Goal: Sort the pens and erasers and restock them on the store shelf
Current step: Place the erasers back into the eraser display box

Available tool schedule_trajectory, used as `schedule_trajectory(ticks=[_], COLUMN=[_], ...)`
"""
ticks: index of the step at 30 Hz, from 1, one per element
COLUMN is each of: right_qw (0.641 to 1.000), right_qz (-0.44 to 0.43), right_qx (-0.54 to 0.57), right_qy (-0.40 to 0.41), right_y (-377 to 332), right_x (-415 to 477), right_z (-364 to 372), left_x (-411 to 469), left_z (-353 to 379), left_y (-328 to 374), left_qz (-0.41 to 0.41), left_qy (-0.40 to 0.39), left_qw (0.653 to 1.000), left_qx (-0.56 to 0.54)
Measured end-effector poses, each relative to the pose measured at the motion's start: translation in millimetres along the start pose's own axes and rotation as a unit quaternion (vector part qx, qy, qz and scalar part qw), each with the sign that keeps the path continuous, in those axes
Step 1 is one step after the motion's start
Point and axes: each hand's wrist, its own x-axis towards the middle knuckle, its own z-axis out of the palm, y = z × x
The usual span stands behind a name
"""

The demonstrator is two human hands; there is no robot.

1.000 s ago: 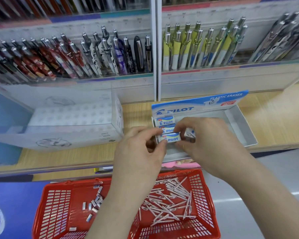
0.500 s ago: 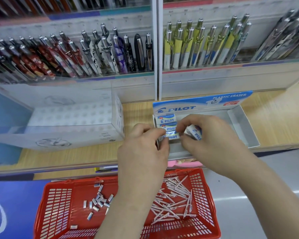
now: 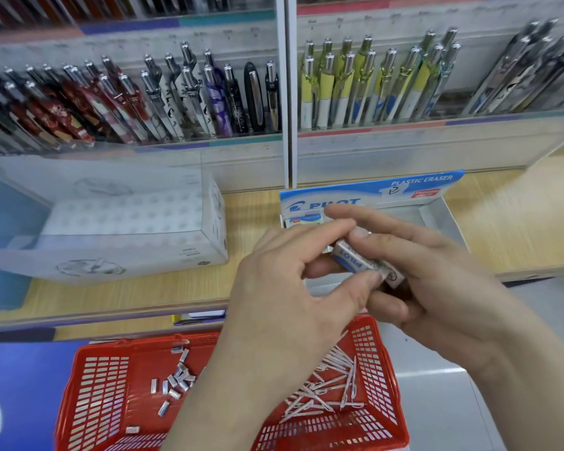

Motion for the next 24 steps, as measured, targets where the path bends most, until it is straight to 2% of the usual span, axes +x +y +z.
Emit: schedule_trajectory(ticks=[2,4,7,11,16,19,21,24], right_qw=[1.000,0.999,0.996,0.992,0.994,0.991,0.991,0.986], right_qz=[-0.008,-0.022,-0.047,-0.086,-0.098,-0.091,-0.086,-0.094], right_qx=[-0.003,-0.033,-0.070,-0.095,-0.035,-0.072,-0.093,-0.132], right_qy=[-0.005,-0.013,-0.009,0.001,0.045,0.062,0.052,0.021], right_y=[2,2,1,6,14,15,16,14], right_x=[-2,-4,-6,-5,-1,-3,-3,-4], right_z=[0,-1,-3,-1,10,13,12,8], left_x=[1,4,6,3,-4,-6,-7,-5], left_z=[-1,-5,-11,-10,-2,-2,-4,-6], left_y=[1,0,-4,-3,-1,-3,-4,-1], left_qz=[-0.054,-0.105,-0.131,-0.178,-0.188,-0.185,-0.187,-0.167], left_qy=[0.009,0.039,0.099,0.118,0.114,0.106,0.080,0.049], left_qw=[0.995,0.975,0.957,0.926,0.920,0.929,0.928,0.948], left_qx=[-0.087,-0.190,-0.238,-0.312,-0.324,-0.303,-0.311,-0.266])
